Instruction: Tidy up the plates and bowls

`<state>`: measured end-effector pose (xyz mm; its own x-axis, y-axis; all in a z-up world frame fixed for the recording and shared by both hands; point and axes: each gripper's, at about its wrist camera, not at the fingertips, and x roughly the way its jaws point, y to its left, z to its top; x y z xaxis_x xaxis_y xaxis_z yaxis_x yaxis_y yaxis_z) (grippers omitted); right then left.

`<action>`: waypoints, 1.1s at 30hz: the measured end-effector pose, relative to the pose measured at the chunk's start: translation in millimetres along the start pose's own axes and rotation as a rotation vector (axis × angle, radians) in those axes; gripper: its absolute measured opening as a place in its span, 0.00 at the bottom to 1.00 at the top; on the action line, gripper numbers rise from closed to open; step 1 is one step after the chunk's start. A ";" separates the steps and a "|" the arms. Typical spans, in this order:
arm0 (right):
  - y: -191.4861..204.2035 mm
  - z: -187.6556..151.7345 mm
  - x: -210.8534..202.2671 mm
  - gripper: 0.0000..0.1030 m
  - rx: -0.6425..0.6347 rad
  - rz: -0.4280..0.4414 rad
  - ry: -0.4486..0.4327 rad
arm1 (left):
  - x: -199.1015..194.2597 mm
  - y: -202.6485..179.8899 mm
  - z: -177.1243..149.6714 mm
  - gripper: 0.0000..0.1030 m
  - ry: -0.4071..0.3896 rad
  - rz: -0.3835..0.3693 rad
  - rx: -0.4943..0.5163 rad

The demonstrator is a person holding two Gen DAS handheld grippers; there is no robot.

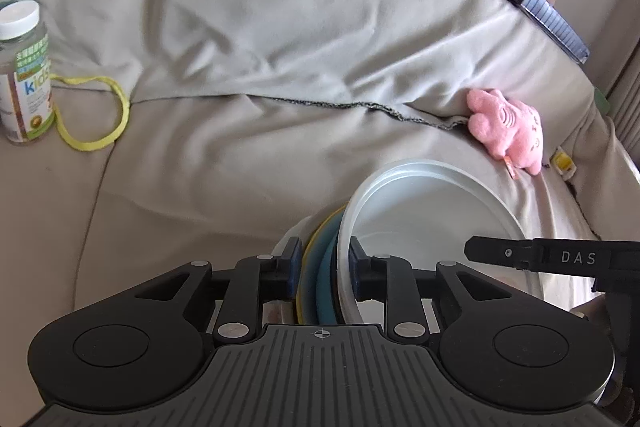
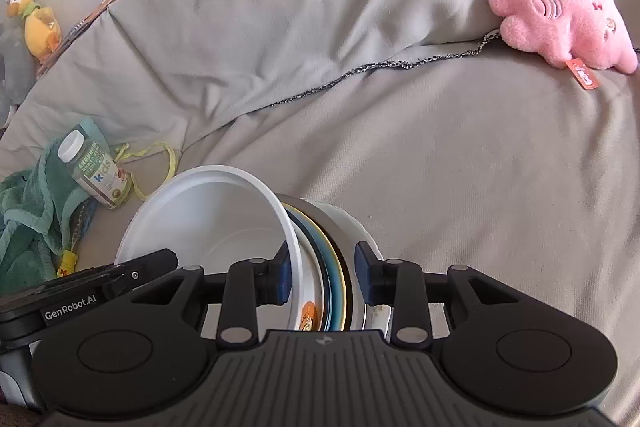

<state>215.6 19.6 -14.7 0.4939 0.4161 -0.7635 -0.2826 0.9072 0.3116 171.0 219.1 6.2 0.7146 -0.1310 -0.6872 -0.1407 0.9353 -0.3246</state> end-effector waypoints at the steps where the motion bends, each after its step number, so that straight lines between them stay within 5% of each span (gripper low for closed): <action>1: -0.2 0.8 2.3 0.30 0.005 -0.003 0.002 | 1.6 1.6 1.7 0.28 0.000 -0.004 -0.004; 8: -4.6 -3.5 0.8 0.31 -0.011 0.021 -0.001 | -0.2 -0.1 2.8 0.27 -0.027 -0.020 -0.017; 14: -10.5 -19.4 -32.5 0.31 -0.006 0.139 -0.066 | -52.4 -4.6 -19.6 0.27 -0.188 -0.075 -0.015; 18: -12.0 -49.0 -66.5 0.37 -0.049 0.157 -0.156 | -85.3 -14.5 -63.1 0.27 -0.318 -0.011 -0.006; 23: -15.2 -108.9 -104.0 0.57 -0.097 0.138 -0.287 | -95.1 -46.8 -128.7 0.28 -0.323 0.013 0.034; 28: -22.9 -175.1 -105.4 0.59 -0.144 0.061 -0.329 | -95.6 -81.6 -202.0 0.18 -0.366 0.062 0.151; 33: -33.9 -232.0 -96.3 0.60 -0.183 -0.044 -0.404 | -91.0 -90.0 -250.5 0.17 -0.365 0.089 0.150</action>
<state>-13.2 -65.6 -82.9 0.7804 0.4008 -0.4800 -0.3770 0.9140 0.1502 -53.0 64.5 -64.9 0.9044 0.0531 -0.4234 -0.1310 0.9788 -0.1572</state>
